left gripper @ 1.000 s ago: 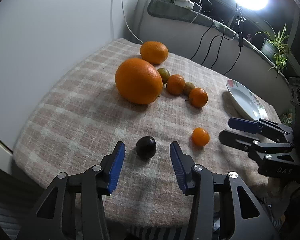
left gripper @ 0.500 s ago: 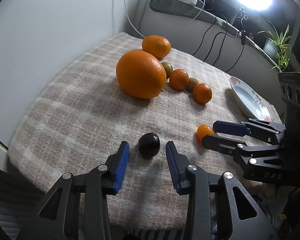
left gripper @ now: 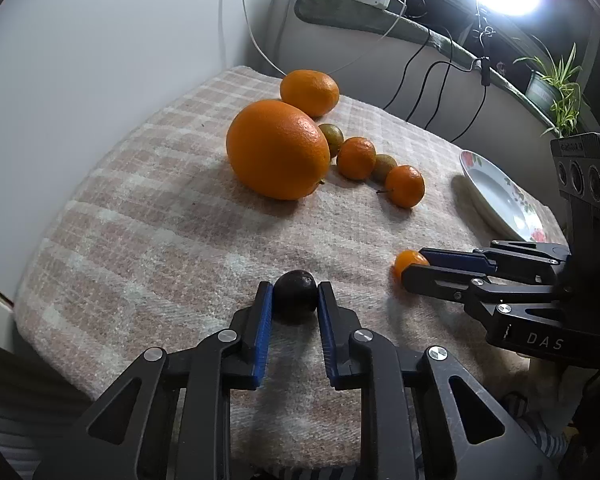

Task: Organize fruits
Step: 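Grasp the dark plum with the left gripper while the right gripper grasps a small tangerine, then carry both fruits to the white plate and open both grippers to release them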

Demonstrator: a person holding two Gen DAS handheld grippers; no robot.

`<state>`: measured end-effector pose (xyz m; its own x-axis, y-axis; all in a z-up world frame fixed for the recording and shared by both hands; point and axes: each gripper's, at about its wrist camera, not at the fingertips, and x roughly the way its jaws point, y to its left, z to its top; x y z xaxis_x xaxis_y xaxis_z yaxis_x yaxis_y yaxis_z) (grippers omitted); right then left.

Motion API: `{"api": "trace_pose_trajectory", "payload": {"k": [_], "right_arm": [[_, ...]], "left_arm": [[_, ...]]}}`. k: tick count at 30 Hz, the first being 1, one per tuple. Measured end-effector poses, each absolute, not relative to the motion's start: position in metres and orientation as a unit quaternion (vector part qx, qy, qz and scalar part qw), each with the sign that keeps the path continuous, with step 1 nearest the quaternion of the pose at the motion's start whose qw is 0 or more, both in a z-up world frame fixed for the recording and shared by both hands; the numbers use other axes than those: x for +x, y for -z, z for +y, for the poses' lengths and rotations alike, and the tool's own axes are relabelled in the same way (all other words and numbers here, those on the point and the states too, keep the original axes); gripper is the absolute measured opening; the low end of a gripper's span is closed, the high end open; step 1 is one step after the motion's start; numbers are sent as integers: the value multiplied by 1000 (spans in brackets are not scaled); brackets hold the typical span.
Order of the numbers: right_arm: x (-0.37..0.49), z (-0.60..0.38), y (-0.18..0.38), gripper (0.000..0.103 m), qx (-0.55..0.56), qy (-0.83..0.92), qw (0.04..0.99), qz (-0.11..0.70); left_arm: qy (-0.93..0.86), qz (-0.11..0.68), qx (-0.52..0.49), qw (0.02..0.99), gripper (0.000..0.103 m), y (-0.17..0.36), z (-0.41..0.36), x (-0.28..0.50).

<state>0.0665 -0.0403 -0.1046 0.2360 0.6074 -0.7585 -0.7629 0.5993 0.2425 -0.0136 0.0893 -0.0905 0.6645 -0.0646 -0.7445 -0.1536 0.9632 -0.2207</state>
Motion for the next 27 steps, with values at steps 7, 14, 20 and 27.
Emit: {"api": "trace_pose_trajectory", "payload": {"k": [7,14,20,27], "right_arm": [[68,-46,99,25,-77,-437,786,431],[72,-68,83,25,-58,-425,803,413],[76,-98,68,25,-50,-401,824,396],[80,-140,59,25,-42,-356,851,383]], "left_arm": [[-18,403,-135,905,20,85,86,-12],[7,390,-126,912,20,74,69,-3],[35,383,-120,915,20,68,52,8],[72,374,-106,919,20,58,25,23]]}}
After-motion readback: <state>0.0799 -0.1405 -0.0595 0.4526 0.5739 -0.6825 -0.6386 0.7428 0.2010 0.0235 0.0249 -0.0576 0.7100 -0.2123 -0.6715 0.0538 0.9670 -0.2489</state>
